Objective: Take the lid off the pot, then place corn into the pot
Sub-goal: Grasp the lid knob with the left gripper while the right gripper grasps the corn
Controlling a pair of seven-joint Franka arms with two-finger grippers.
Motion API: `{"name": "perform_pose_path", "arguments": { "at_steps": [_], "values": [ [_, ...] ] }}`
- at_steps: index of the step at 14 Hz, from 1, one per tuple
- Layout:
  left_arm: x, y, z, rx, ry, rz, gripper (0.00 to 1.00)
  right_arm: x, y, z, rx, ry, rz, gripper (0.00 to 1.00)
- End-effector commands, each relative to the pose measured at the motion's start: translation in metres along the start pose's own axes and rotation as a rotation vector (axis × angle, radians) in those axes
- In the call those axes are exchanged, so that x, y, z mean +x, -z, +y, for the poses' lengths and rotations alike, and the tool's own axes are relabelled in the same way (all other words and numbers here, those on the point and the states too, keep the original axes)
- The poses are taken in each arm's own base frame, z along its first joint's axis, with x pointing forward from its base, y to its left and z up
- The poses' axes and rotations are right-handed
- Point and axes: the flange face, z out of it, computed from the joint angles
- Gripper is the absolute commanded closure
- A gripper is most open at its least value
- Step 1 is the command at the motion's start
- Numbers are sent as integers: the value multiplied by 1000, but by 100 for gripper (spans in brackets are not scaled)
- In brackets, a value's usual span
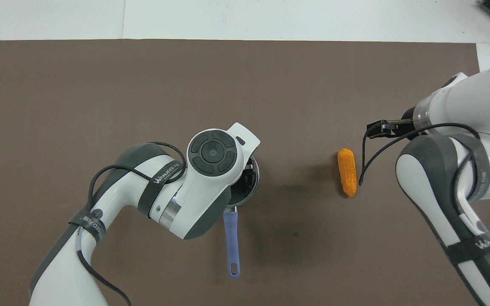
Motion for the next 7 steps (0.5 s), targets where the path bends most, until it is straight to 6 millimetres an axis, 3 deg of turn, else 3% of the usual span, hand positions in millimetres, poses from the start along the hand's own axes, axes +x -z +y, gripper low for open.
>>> {"name": "perform_pose_path", "arguments": {
  "at_steps": [1,3,5,7],
  "values": [
    [-6,1,-2,2,5,22,0,-3,-17,-1,17,6,6,0],
    [-7,3,-1,6,3,17,0,-10,-46,-1,15,6,-19,0],
    [-10,4,2,8,-5,14,0,-15,-60,-26,19,31,-13,0],
    [-9,4,2,9,-5,14,0,-24,-78,-33,17,28,-27,0]
  ]
}}
